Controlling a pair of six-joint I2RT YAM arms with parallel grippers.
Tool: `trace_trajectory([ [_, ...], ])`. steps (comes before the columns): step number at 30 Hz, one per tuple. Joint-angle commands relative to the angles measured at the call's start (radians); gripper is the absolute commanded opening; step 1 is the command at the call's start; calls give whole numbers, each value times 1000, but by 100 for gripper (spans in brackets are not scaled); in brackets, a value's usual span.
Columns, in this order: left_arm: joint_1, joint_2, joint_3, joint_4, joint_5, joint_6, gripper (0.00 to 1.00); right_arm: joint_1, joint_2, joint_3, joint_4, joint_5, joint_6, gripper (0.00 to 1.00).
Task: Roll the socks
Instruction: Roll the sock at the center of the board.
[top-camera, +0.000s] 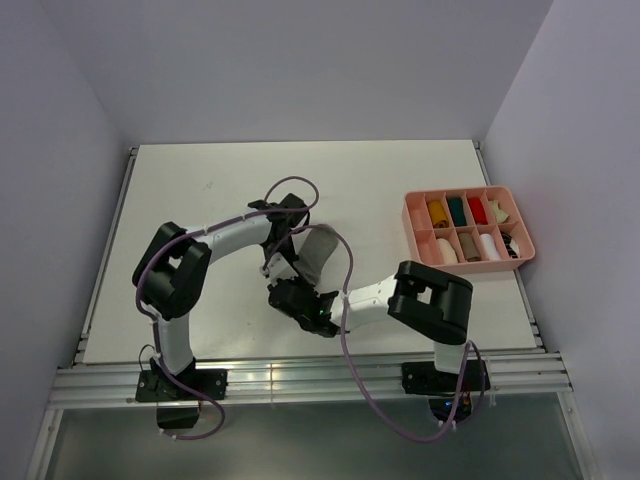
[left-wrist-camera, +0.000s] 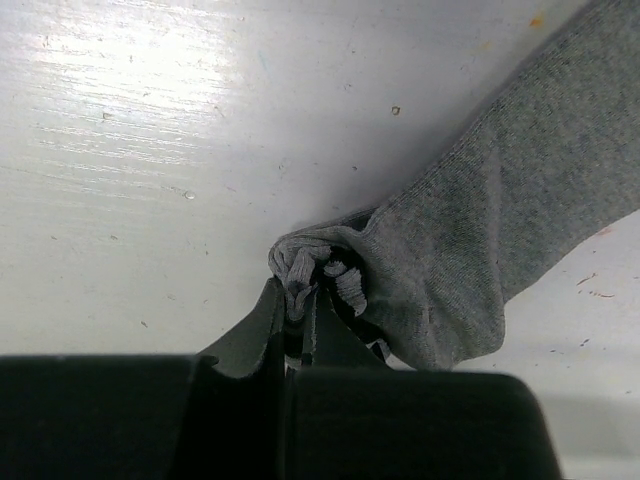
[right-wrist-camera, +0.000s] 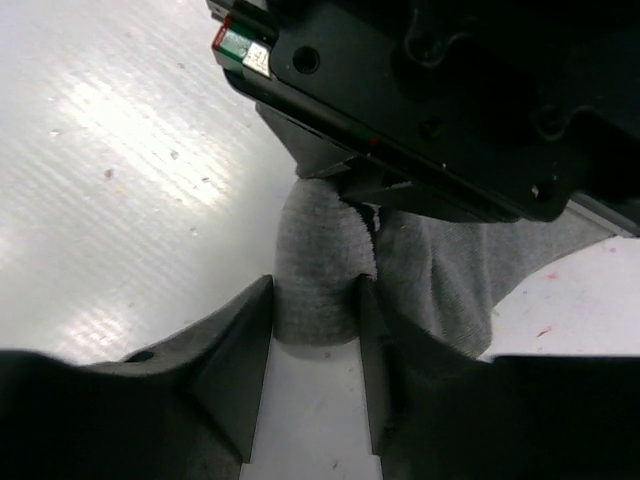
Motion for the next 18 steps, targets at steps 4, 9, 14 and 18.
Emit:
trace_trajectory([
  [4,-11,31,-83,19,65,22,0,20,97,68,-61,38,-14,15],
  [9,-6,-84,-142,100,66,-6,18,12,46,10,-49,-58,19,0],
  [14,27,-230,-226,169,53,-40,46,-37,-71,-58,-5,-314,74,0],
  [18,81,-359,-319,249,54,-95,62,-139,-122,-78,10,-576,143,0],
])
